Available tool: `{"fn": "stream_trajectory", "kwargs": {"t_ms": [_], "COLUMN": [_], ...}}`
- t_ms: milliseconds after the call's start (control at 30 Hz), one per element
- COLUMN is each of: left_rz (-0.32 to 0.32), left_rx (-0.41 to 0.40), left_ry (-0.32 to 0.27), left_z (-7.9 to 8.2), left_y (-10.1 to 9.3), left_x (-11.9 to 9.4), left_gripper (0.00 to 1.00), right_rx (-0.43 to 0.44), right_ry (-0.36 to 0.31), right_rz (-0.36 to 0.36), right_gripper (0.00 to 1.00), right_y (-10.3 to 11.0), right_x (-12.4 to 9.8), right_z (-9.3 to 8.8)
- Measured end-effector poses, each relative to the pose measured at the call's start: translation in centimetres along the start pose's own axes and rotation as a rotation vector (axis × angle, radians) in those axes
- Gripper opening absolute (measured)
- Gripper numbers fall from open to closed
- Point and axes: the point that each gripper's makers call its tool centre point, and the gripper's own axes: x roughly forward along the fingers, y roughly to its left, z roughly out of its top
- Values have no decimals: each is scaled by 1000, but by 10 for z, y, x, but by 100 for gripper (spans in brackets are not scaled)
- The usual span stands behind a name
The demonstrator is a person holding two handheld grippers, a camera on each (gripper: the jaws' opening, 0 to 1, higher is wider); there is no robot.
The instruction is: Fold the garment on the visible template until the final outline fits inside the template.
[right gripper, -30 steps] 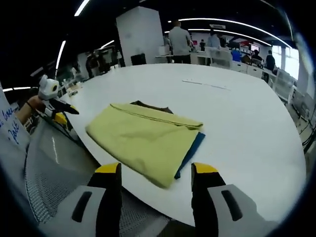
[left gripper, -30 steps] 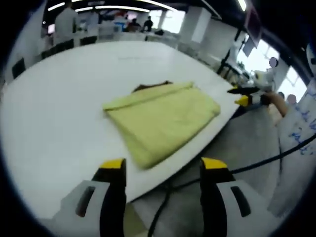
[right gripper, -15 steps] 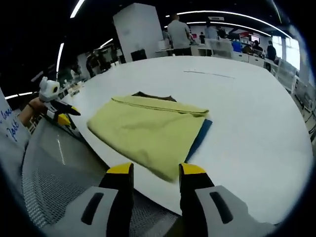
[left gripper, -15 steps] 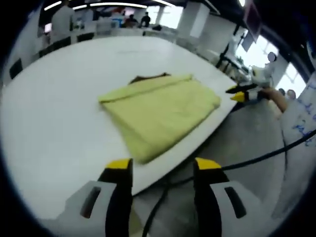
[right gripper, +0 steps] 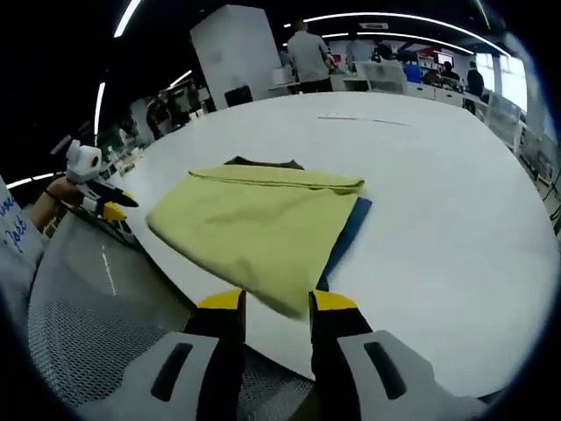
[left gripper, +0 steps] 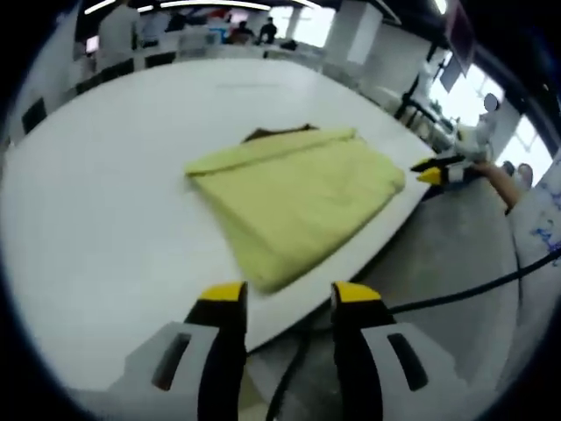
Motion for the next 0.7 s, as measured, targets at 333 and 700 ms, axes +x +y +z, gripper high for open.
{"fn": "stream_trajectory", "kwargs": {"t_ms": [333,700], "left_rz": [19,26], "left_rx": [-67,-147], "left_ry": [-23,-10], "left_z": [-1,-9], "left_y": [14,23], "left_x": [8,17], "left_gripper": [27,20], "right_rx": [24,33], "right_ry": [1,18], "right_rz": [-6,0], "right_gripper": [24,23], "right_y": [-5,-5], "right_x": [5,10], "right_z": [-3,-7]}}
